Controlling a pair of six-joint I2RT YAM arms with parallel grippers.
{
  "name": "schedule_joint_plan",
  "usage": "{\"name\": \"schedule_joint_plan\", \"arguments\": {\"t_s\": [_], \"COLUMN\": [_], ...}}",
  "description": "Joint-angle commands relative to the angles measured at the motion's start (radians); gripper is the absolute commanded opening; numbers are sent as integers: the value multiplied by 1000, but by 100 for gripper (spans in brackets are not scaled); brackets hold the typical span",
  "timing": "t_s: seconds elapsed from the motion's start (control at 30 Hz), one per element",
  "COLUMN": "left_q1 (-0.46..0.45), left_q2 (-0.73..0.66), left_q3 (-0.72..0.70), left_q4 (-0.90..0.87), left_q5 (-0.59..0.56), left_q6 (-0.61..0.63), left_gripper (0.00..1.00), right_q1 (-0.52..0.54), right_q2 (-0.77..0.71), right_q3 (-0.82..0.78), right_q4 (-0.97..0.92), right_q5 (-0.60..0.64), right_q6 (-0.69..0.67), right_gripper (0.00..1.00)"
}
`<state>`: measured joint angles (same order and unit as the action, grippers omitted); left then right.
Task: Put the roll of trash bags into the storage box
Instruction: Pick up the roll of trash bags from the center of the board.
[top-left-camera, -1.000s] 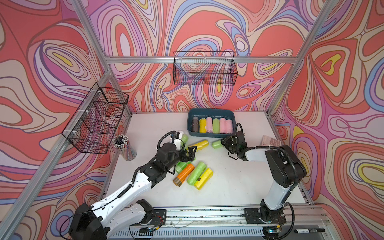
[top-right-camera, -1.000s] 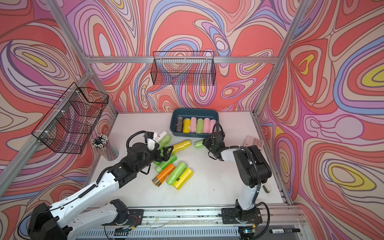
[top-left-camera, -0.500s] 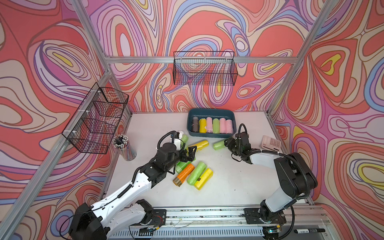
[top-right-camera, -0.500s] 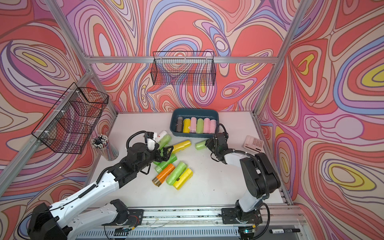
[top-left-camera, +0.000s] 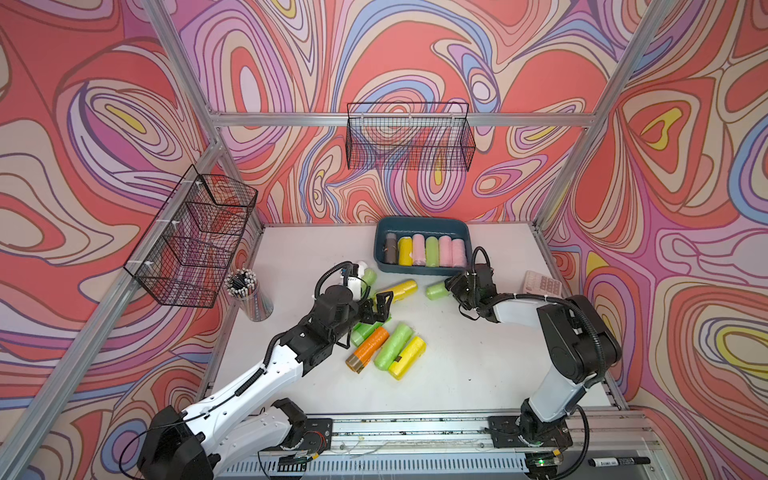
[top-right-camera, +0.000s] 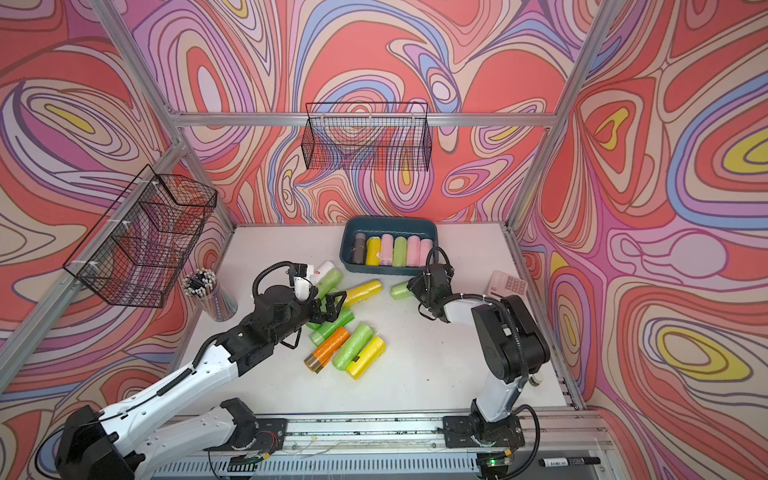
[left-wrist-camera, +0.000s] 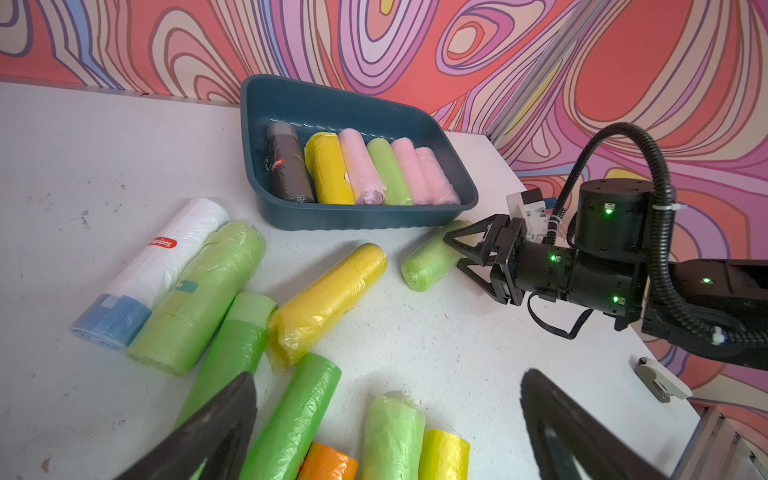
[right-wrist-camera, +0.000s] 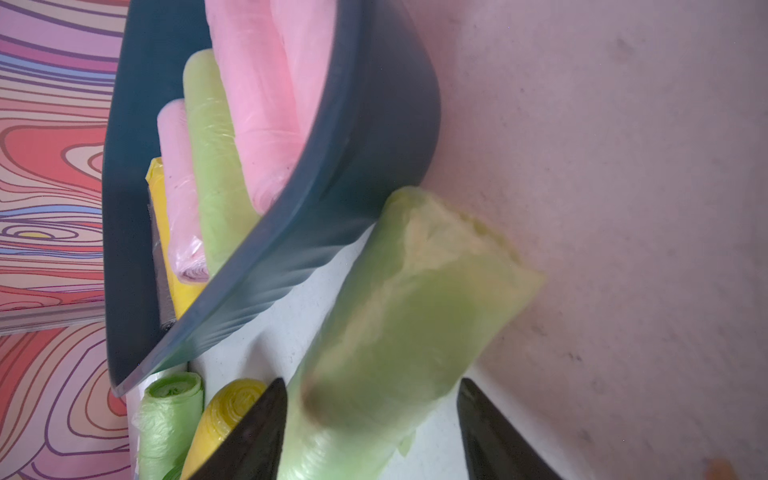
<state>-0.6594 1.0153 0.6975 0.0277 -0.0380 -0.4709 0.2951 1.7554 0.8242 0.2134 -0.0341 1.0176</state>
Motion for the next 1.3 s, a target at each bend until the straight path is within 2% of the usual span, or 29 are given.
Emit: {"name": "schedule_joint_plan", "arguments": {"t_s": [0.0,0.3,0.5,0.7,0.83,1.03,1.07,1.13,1.27], "left_q1": [3,3,3,3,3,3,3,3,3], "left_q2": [-20,-15,-35,-80,-88,-90,-93,-96,-107], "left_q3": [-3,-7,-19,-50,-51,-52,-50,-47,-39], "left_q4": [3,12,7,31,28,26,25,20,11], "left_q5": [-20,-13,-50,-81,-85,-79,-78,-74,-62], "left_q6": [13,11,6,4,6,5,6,5,5], "left_gripper": [100,100,100,100,100,100,100,100,100], "right_q1": [-3,-2,3,3,3,3,3,3,3], "right_q2": [38,68,93,96,85,96,99,97,57], "right_q3": [21,81,145,121,126,124,119,108,62], "right_q4": [-2,-81,-270,-261,-291,-321,-317,-316,-332], "right_q5": [11,32,127,115,120,126,111,94,108], "right_q6": [33,4,-16,-2,-5,-20,-20,-34,-58], "right_gripper": [66,66,64,60,53,52,50,38,37]}}
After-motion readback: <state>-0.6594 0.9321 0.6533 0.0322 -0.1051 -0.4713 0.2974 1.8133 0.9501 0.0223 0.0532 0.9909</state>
